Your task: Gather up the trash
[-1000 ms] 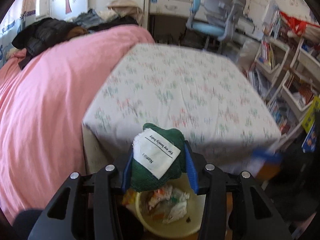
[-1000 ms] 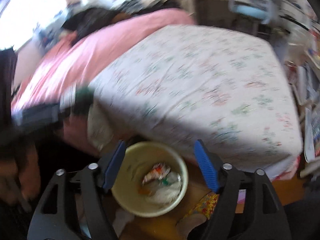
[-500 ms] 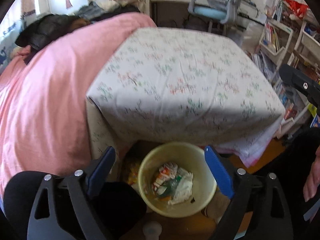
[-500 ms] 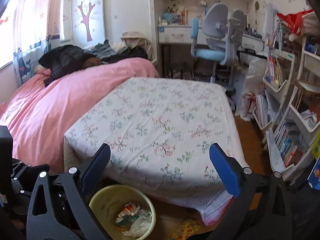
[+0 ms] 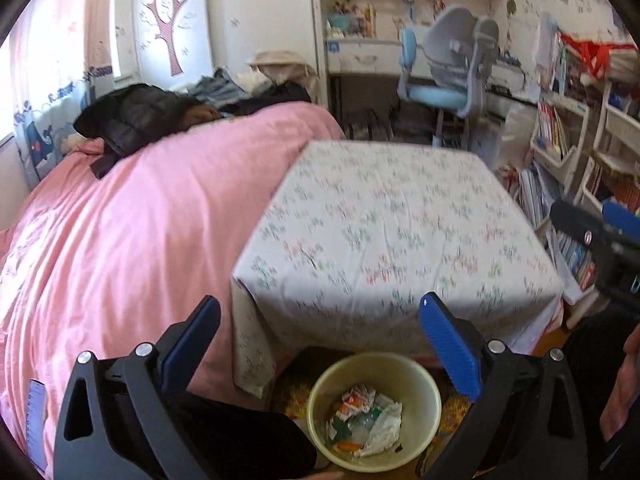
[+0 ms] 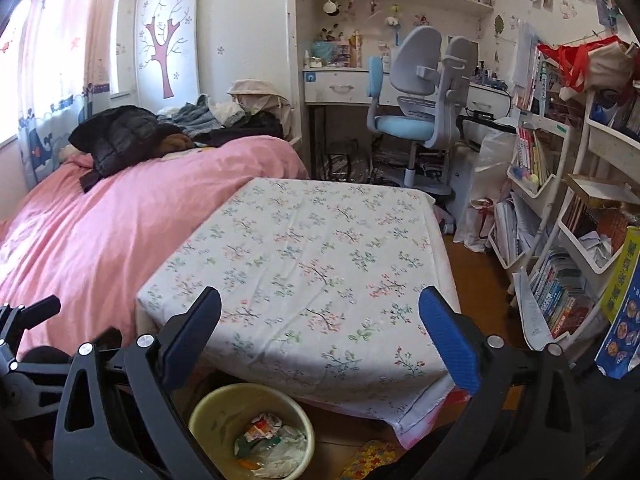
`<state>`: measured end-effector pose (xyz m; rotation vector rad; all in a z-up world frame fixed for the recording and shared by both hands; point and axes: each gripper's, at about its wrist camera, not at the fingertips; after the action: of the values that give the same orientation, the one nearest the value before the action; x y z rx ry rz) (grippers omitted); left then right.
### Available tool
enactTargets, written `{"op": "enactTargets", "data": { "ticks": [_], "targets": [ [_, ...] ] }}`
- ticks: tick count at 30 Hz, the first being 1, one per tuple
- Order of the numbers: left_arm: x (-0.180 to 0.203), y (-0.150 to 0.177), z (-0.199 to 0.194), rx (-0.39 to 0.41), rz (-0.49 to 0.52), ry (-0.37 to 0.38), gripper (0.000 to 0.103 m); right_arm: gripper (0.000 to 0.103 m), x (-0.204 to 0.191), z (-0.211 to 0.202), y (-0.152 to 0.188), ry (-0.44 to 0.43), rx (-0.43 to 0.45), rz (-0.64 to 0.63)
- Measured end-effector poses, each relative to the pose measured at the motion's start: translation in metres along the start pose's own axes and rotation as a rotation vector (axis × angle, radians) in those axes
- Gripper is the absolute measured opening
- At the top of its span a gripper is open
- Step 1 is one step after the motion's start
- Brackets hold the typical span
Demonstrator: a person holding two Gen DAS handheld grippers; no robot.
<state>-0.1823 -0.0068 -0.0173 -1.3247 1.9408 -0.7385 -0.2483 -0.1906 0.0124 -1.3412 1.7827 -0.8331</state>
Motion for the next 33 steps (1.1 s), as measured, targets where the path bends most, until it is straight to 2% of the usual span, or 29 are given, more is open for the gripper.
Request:
{"op": "enactTargets", "data": {
  "ticks": [11,27,33],
  "targets": [
    [-0.034,-0.017,-0.044,0.106,-0.103,-0.075,0.095,0.096,-0.038,-0.039,-0.02,-0.02,0.028,-0.037],
    [-0.03,-0.026,-0.066,0.139,-0.065,-0.111,0.095,0.096,-0.049,-0.083,-0.038,-0.038,0.084,-0.03],
    [-0.03,-0.025,-0.07,0.143,-0.057,-0.117,0.095,0.096,-0.053,-0.088,-0.041,-0.04,0.079,-0.041]
  ]
}}
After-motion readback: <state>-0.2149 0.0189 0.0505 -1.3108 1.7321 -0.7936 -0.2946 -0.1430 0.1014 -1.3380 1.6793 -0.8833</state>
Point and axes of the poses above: each gripper's, at about its wrist camera, not at the fingertips, and z roughly the way its jaws point, x to its right, y to its underside, and after that the axes turned 11 degrees about z, right-handed
